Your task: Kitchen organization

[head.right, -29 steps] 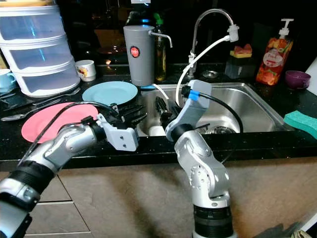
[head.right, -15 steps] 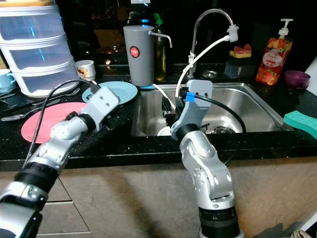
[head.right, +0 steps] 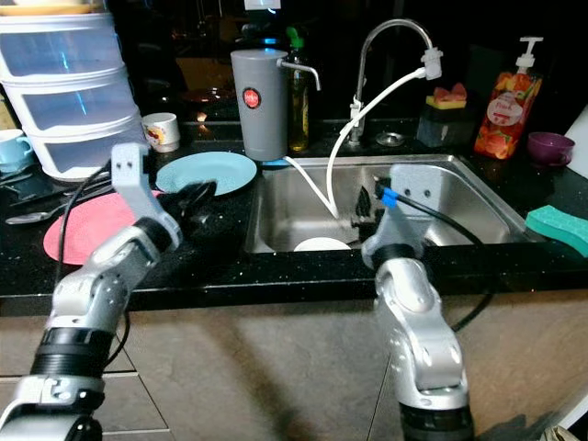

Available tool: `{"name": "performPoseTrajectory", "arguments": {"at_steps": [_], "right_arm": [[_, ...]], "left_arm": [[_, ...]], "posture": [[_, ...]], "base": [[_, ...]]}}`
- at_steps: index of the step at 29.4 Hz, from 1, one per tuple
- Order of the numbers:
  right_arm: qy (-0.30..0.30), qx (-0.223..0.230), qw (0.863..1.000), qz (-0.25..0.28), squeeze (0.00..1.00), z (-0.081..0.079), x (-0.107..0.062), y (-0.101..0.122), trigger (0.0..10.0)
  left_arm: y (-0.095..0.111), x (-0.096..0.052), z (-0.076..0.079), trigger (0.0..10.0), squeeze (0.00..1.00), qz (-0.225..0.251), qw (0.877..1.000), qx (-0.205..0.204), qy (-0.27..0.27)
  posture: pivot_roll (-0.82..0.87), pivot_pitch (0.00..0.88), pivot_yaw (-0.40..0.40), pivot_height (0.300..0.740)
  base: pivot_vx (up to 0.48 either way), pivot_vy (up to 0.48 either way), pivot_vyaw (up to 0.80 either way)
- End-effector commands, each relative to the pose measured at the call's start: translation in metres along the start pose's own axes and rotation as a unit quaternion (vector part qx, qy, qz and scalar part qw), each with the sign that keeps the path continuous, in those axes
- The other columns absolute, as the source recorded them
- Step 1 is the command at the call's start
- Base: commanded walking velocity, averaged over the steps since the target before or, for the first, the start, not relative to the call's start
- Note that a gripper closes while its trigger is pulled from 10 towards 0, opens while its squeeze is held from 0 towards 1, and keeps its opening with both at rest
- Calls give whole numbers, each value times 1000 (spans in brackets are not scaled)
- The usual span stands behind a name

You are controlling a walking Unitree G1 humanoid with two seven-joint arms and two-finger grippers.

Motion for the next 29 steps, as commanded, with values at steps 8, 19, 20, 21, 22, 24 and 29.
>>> {"name": "performPoseTrajectory", "arguments": {"at_steps": [8, 19, 20, 21, 22, 24, 29], "right_arm": [[-27, 56, 998, 22, 0, 6, -1, 8, 10000], [-122, -45, 984, 124, 0, 46, -7, 54, 10000], [-124, -47, 983, 129, 0, 47, -7, 57, 10000], [-124, -47, 983, 129, 0, 47, -7, 57, 10000], [-126, -47, 982, 132, 0, 48, -8, 58, 10000], [-130, -47, 981, 134, 0, 50, -8, 59, 10000], [-144, -50, 979, 134, 0, 57, -9, 58, 10000]], "left_arm": [[21, -16, 30, 10000, 0, 67, 987, 134, -50], [59, -21, 25, 10000, 0, 149, 980, 134, -9], [62, -22, 24, 10000, 0, 156, 978, 140, -8], [62, -22, 24, 10000, 0, 156, 978, 140, -8], [64, -22, 25, 10000, 0, 159, 976, 146, -8], [66, -23, 25, 10000, 0, 163, 974, 154, -7], [69, -25, 29, 10000, 0, 174, 971, 167, -15]], "posture": [[31, 127, 7, 740], [26, 115, 1, 740], [26, 115, 1, 740], [26, 115, 1, 740], [26, 115, 1, 740], [27, 112, 2, 740], [27, 112, 2, 740]], "base": [[0, 0, 0], [0, 0, 0], [0, 0, 0], [0, 0, 0], [0, 0, 0], [0, 0, 0], [216, 0, 0]]}}
Point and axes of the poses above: a point about 5 cm out from each wrist's last joint towards the gripper, its own x axis pointing out of the wrist towards the gripper, its own y axis along the axis of the wrist's last joint, z = x × y, the point moved 6 cm from there along x, pointing out of the wrist towards the gripper, and after that the axes turned 12 degrees about -x, right-handed, at the moved point
